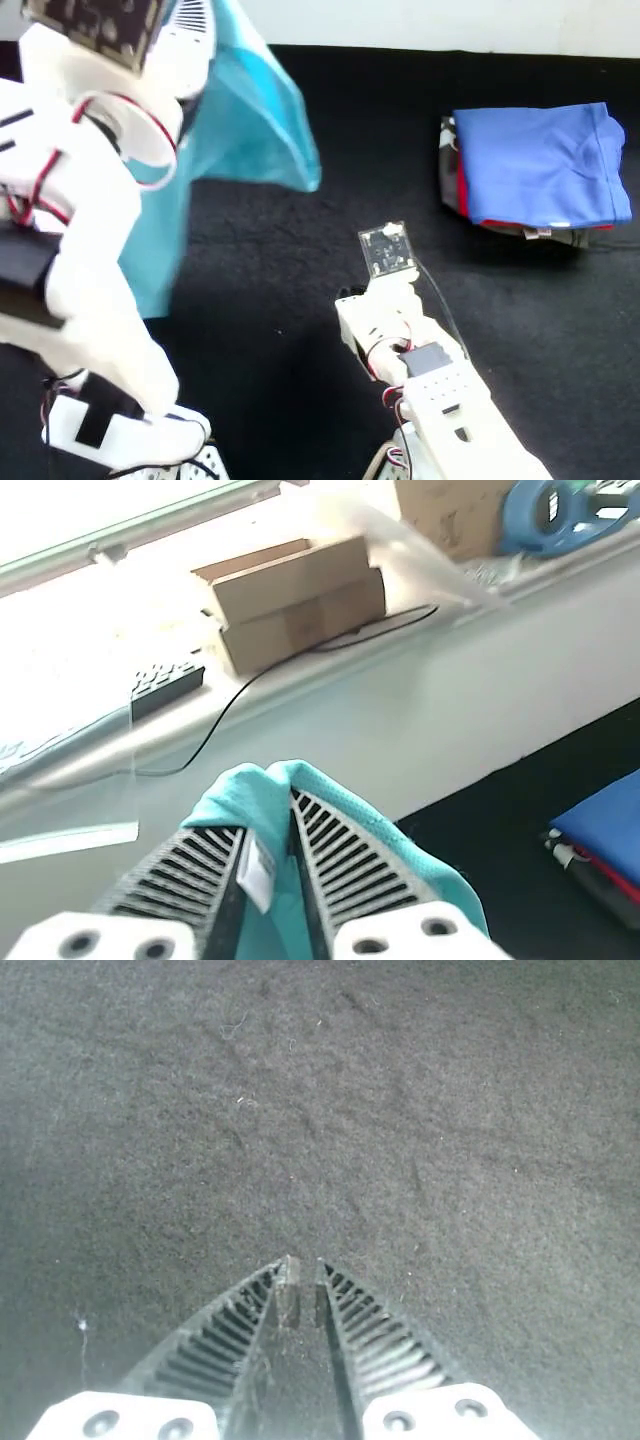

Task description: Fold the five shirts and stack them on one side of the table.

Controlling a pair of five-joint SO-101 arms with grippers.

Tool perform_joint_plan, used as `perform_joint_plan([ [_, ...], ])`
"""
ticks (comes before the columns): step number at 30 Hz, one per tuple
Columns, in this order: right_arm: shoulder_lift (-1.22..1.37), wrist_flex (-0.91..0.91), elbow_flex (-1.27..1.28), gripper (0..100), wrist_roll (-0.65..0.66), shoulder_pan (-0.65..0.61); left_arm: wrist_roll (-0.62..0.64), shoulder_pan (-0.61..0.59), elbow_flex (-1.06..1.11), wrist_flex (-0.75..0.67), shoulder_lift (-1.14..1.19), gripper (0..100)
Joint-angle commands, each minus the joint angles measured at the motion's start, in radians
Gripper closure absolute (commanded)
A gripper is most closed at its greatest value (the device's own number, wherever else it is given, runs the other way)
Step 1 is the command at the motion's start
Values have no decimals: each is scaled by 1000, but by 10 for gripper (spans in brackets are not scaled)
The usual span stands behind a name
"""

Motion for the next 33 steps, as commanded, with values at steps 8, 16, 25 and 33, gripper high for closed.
perform_joint_plan([
  [8,2,-19,-42,957,11,-4,-11,8,22,-48,-15,992],
  [16,2,-19,-42,957,11,-4,-9,-409,394,172,-5,992],
  [25,2,-19,-42,957,11,-7,-11,-845,1152,-112,-7,992],
  [33,5,39,-84,930,118,-90,-11,-1047,1518,-407,-7,992],
])
